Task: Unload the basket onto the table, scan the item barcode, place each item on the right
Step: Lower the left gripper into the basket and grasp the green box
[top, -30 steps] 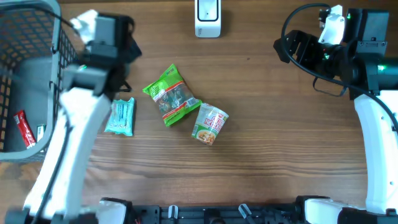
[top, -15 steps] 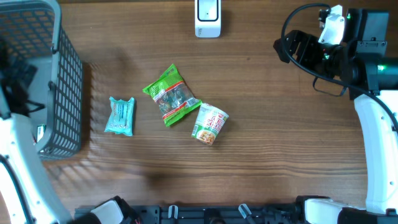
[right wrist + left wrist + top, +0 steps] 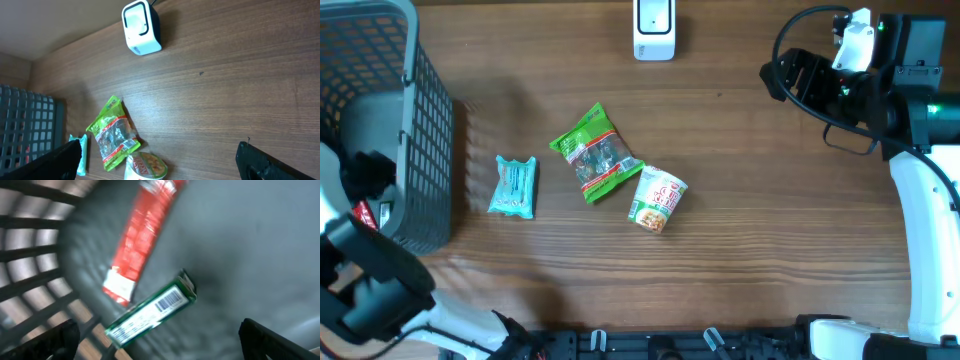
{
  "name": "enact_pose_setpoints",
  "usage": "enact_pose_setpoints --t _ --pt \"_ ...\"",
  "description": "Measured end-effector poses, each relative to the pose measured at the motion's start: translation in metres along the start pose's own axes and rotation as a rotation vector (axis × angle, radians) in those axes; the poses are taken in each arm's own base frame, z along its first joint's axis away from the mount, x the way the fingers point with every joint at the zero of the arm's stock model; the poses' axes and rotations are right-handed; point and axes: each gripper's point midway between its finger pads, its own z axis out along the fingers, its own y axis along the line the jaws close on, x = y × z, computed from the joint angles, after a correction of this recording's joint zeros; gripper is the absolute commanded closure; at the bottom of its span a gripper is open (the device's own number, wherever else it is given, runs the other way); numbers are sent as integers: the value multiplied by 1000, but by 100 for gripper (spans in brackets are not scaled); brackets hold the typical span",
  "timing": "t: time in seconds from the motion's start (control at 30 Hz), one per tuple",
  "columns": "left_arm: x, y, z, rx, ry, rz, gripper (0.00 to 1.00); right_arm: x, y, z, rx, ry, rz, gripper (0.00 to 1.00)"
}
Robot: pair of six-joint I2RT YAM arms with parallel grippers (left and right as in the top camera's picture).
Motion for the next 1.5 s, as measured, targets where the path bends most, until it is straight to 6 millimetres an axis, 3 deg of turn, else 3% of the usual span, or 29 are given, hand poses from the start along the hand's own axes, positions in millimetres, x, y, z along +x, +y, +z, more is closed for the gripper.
enact_pose_setpoints --t 0.2,0.47,0.63,0.7,0.77,0.9,0.97,1.17,1.37,1.5 --pt "5 -12 9 59 40 180 0 0 0 0 0 0 0 0" --pt "7 -14 13 73 40 240 0 0 0 0 0 0 0 0" --pt "18 -7 36 73 61 226 3 0 0 0 0 0 0 0" --pt "23 -1 49 72 71 207 19 0 0 0 0 0 1 0" --pt "26 2 57 80 75 188 50 0 0 0 0 0 0 0" --pt "21 -1 59 110 50 176 84 0 0 0 0 0 0 0" --pt "19 -4 58 126 43 174 92 0 0 0 0 0 0 0" --pt "18 -6 58 142 38 173 94 0 0 0 0 0 0 0" --pt "-1 -9 35 156 2 139 94 0 0 0 0 0 0 0" --pt "-59 -16 -27 175 -197 131 95 0 0 0 0 0 0 0"
